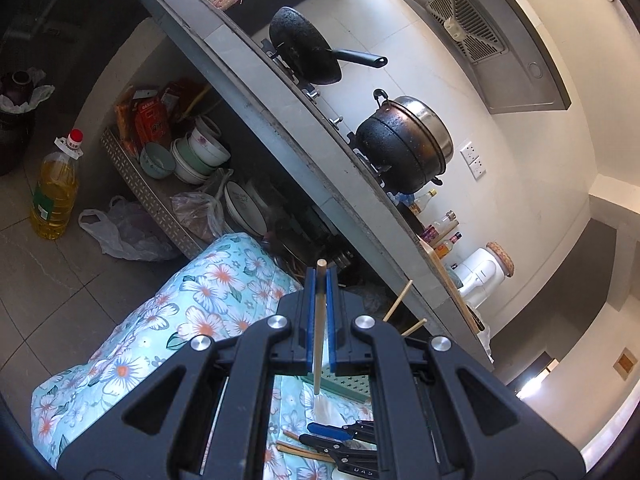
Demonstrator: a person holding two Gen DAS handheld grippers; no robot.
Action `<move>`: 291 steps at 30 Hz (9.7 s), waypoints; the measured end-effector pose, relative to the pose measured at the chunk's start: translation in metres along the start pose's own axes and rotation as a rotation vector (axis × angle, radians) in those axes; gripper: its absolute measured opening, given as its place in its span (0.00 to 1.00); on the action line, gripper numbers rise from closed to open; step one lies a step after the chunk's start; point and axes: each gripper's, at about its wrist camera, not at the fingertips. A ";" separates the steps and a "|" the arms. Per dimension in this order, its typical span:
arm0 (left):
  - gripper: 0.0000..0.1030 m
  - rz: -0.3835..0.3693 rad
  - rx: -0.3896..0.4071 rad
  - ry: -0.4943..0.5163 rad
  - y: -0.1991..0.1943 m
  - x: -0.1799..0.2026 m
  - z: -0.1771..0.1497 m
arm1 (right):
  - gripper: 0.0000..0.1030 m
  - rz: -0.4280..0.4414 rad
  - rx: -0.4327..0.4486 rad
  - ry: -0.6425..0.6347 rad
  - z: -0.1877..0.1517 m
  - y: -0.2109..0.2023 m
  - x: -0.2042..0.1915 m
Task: Organize utensils
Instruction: 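Lift the left tool's chopstick while the right tool grasps chopsticks from the quilt, then carry both chopsticks over the holder and open the left tool to drop its chopstick, then lower the chopstick into the holder and open the right tool, then grasp a wooden chopstick on the quilt with the left tool while the right tool approaches another, then lift the left tool's chopstick over the holder while the right tool grasps a chopstick, then open the left tool over the holder while the right tool carries its chopstick there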
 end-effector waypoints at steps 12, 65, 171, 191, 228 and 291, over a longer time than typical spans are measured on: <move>0.03 0.022 -0.009 0.005 0.009 -0.007 -0.004 | 0.13 0.013 -0.102 -0.194 0.019 0.027 -0.011; 0.03 -0.071 0.057 0.661 0.201 0.255 -0.075 | 0.06 -0.456 0.935 0.485 -0.129 -0.286 0.073; 0.30 0.263 -0.703 -0.349 0.128 -0.054 -0.178 | 0.53 -0.082 0.449 0.830 -0.193 -0.123 0.013; 0.16 0.477 -0.565 -0.614 0.142 -0.068 -0.180 | 0.53 -0.044 0.487 0.876 -0.213 -0.124 0.019; 0.04 0.030 -0.339 -0.128 0.059 0.011 -0.068 | 0.53 -0.122 0.465 0.651 -0.154 -0.142 0.013; 0.04 -0.151 0.005 0.753 0.088 0.266 -0.095 | 0.06 -0.443 0.774 0.555 -0.140 -0.247 0.053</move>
Point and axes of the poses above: each gripper's, at about its wrist camera, not at the fingertips, and y roughly the way its jaws point, x to its right, z to its top, and after that the axes turned 8 degrees about -y, right-handed
